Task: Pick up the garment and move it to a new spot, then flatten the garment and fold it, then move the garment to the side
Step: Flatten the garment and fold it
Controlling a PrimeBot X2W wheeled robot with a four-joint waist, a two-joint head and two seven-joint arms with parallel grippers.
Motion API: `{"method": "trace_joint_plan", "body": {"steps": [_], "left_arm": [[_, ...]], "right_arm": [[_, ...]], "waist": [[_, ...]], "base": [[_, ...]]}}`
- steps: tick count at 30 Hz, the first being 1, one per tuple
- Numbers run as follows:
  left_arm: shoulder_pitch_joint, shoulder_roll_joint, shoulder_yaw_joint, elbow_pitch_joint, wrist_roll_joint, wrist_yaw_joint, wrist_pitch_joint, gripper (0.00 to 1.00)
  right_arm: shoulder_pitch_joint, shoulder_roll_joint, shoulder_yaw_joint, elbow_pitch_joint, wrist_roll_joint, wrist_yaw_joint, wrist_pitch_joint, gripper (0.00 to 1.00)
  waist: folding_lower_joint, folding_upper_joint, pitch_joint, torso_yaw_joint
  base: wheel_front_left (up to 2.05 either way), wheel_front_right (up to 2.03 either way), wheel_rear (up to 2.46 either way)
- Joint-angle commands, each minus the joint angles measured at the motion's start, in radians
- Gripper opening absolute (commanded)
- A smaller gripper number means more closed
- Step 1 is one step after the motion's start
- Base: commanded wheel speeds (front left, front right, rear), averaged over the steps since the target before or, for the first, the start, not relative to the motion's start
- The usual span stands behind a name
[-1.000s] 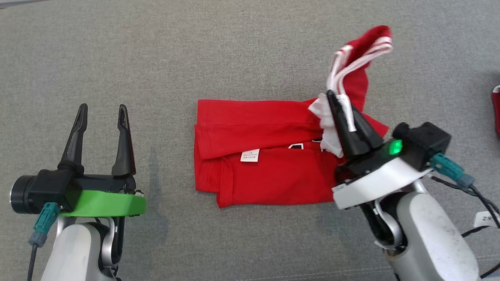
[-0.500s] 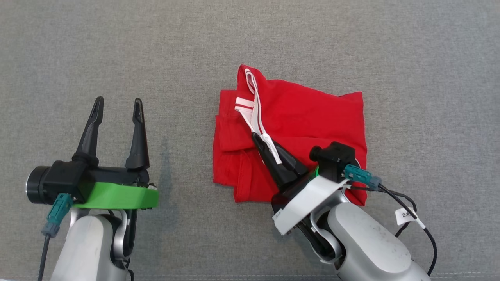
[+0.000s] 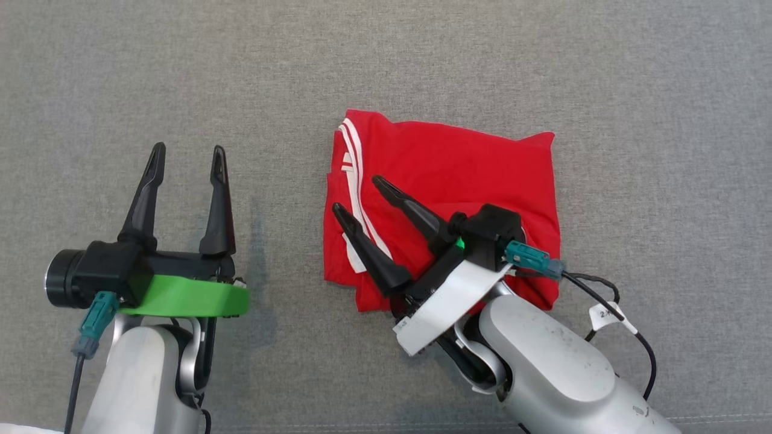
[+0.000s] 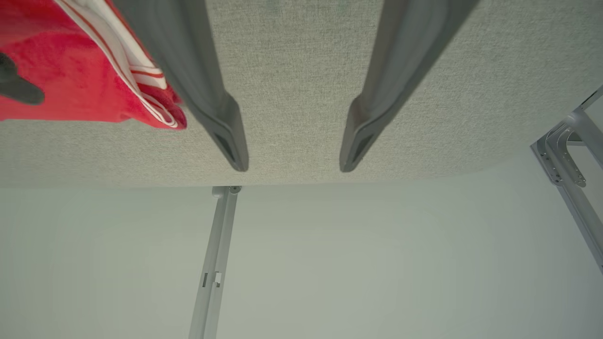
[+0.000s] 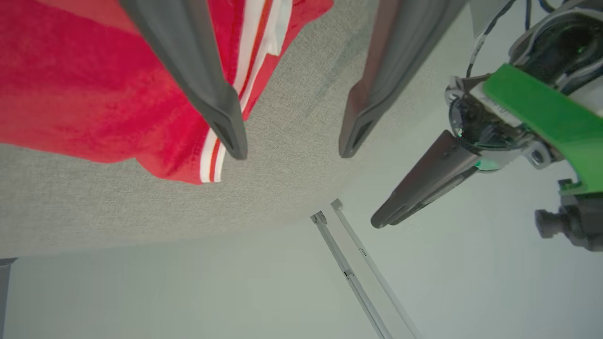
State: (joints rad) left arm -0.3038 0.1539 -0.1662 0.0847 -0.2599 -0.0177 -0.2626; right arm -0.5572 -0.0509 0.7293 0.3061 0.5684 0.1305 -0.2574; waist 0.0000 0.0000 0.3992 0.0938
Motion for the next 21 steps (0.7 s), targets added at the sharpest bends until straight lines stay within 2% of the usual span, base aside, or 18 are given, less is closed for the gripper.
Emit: {"method": "trace_joint_plan", "body": {"steps": [1,5,11,14,16,21], "left_arm": [[-0.010,-0.001,0.005,0.001,0.008,-0.003,-0.002,1.00],[-0.001,-0.003,0.012,0.005,0.015,-0.003,-0.002,1.00],[0.013,-0.005,0.025,0.003,0.019,0.002,-0.002,1.00],[0.019,-0.003,0.035,0.001,0.020,0.004,-0.002,1.00],[0.020,-0.003,0.037,0.000,0.020,0.005,-0.002,1.00],[0.029,-0.003,0.056,-0.009,0.023,0.012,-0.002,1.00]], "right_arm": [[-0.004,-0.001,-0.004,-0.037,-0.016,0.000,-0.008,1.00],[0.032,-0.002,-0.081,-0.167,-0.077,0.000,-0.007,1.00],[0.135,-0.015,-0.299,-0.331,-0.198,0.000,-0.007,1.00],[0.189,-0.036,-0.420,-0.375,-0.244,0.000,-0.003,1.00],[0.205,-0.045,-0.458,-0.384,-0.258,0.000,0.001,1.00],[0.293,-0.107,-0.648,-0.405,-0.304,0.000,0.024,1.00]], "waist": [[0.0000,0.0000,-0.005,-0.010],[0.0000,0.0000,-0.014,-0.024],[0.0000,0.0000,-0.028,-0.045],[0.0000,0.0000,-0.033,-0.054],[0.0000,0.0000,-0.034,-0.057],[0.0000,0.0000,-0.044,-0.068]], "base": [[0.00,0.00,0.00],[0.00,0.00,0.00],[0.00,0.00,0.00],[0.00,0.00,0.00],[0.00,0.00,0.00],[0.00,0.00,0.00]]}}
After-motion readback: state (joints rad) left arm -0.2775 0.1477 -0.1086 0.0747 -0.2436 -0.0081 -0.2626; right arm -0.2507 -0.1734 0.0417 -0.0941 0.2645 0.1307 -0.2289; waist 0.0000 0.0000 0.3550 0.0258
